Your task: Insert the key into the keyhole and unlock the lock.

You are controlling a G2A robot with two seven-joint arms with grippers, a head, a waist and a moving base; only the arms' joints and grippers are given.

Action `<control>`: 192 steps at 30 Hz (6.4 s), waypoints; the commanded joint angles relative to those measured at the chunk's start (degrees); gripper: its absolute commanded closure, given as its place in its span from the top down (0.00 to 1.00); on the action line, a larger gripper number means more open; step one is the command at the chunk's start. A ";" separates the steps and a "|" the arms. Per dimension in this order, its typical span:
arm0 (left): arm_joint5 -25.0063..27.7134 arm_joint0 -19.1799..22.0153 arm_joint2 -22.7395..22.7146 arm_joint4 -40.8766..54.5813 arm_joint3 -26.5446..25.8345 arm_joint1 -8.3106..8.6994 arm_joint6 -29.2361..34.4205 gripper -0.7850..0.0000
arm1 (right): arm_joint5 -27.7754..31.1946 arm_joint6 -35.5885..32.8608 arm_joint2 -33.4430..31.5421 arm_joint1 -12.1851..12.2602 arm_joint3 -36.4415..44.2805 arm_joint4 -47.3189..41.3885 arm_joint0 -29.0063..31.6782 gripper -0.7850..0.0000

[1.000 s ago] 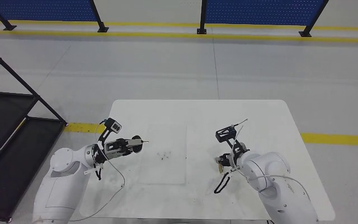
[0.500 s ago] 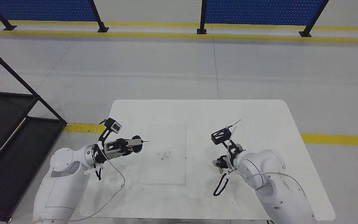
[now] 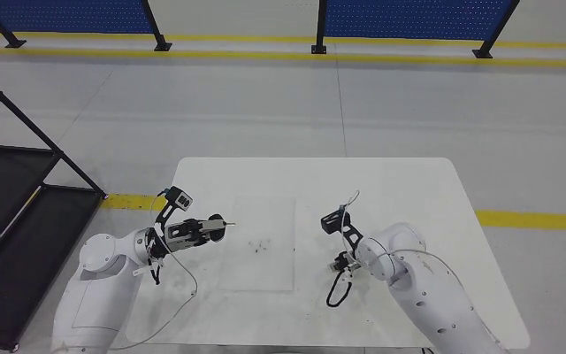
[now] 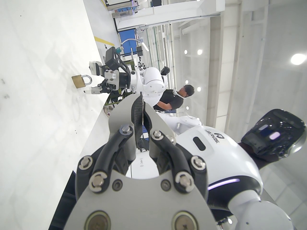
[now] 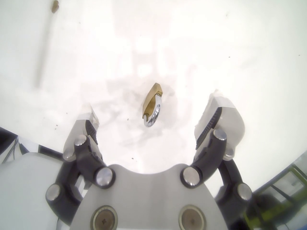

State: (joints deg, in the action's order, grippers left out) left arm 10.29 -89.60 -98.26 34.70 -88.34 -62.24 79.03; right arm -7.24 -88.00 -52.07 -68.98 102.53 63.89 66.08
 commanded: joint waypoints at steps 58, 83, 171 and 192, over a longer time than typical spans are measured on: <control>0.00 0.00 0.00 0.00 0.00 0.00 0.00 0.00 | -16.61 7.57 -1.87 2.83 -3.70 -16.78 -2.13 0.00; 0.00 0.00 0.00 0.00 0.00 0.00 0.00 0.00 | -0.15 31.63 -24.40 2.56 -5.07 -73.71 13.98 0.00; 9.68 2.82 22.61 -9.79 -7.23 -1.50 -17.00 0.00 | 9.50 34.79 -19.56 3.89 2.31 -80.68 20.40 0.00; 10.20 3.67 24.46 -10.29 -5.71 -1.12 -18.09 0.00 | 9.11 36.67 -18.41 4.47 2.86 -78.85 20.16 0.00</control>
State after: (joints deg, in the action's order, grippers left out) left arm 20.51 -86.01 -73.89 24.35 -94.15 -63.38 60.86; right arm 1.97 -51.36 -70.52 -64.54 105.36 -15.00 86.25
